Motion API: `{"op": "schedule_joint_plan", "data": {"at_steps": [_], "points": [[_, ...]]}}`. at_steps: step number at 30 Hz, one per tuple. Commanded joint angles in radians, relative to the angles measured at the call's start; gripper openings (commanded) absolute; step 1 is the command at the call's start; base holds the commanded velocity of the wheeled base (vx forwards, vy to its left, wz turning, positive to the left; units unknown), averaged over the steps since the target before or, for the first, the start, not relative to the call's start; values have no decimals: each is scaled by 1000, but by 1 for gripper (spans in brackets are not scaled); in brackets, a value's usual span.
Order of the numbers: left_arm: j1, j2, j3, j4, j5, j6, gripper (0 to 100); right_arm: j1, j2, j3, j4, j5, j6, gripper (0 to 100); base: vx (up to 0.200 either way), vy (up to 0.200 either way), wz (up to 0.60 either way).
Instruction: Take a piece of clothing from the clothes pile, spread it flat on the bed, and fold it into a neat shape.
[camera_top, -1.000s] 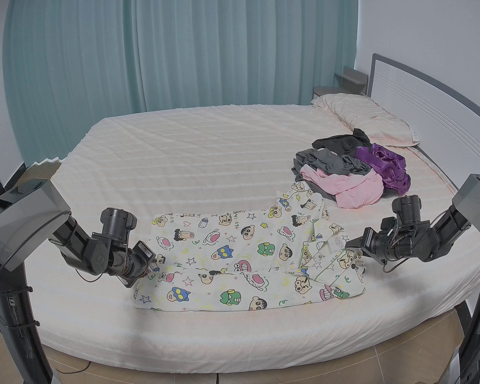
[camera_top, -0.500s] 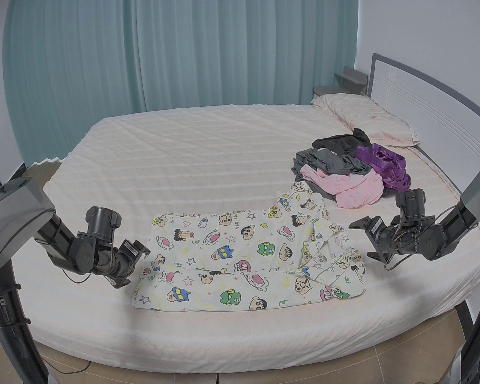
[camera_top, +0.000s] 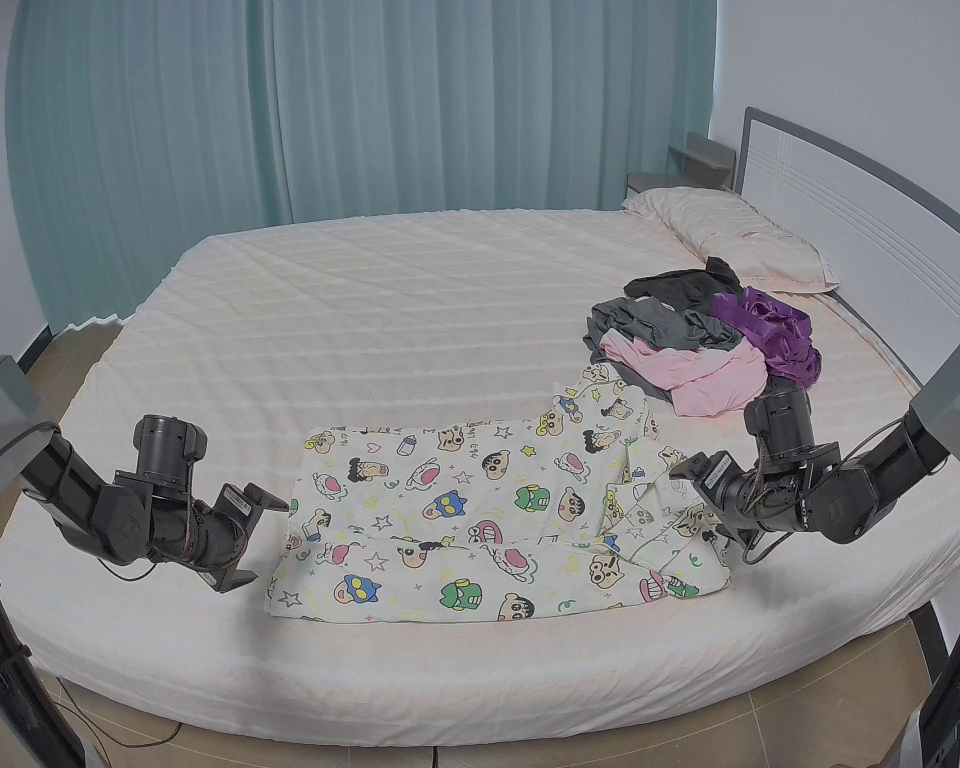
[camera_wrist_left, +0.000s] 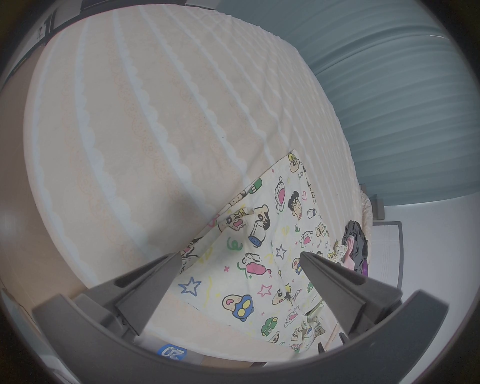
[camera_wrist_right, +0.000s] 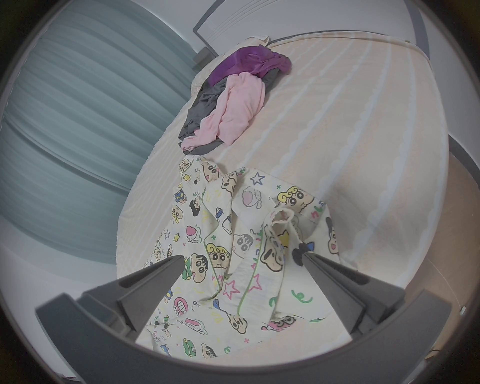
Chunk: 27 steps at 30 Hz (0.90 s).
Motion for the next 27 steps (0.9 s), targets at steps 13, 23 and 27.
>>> {"op": "schedule_joint_plan", "data": {"at_steps": [13, 23, 27], "points": [[-1, 3, 15, -24, -7, 0, 100, -2, 114, -88, 13, -3, -9, 100, 0, 0, 0], [-1, 3, 17, -30, -7, 0, 100, -4, 109, -93, 61, -4, -20, 0, 0, 0, 0], [-1, 3, 17, -30, -7, 0, 100, -1, 59, -91, 91, -4, -26, 0, 0, 0, 0]]}}
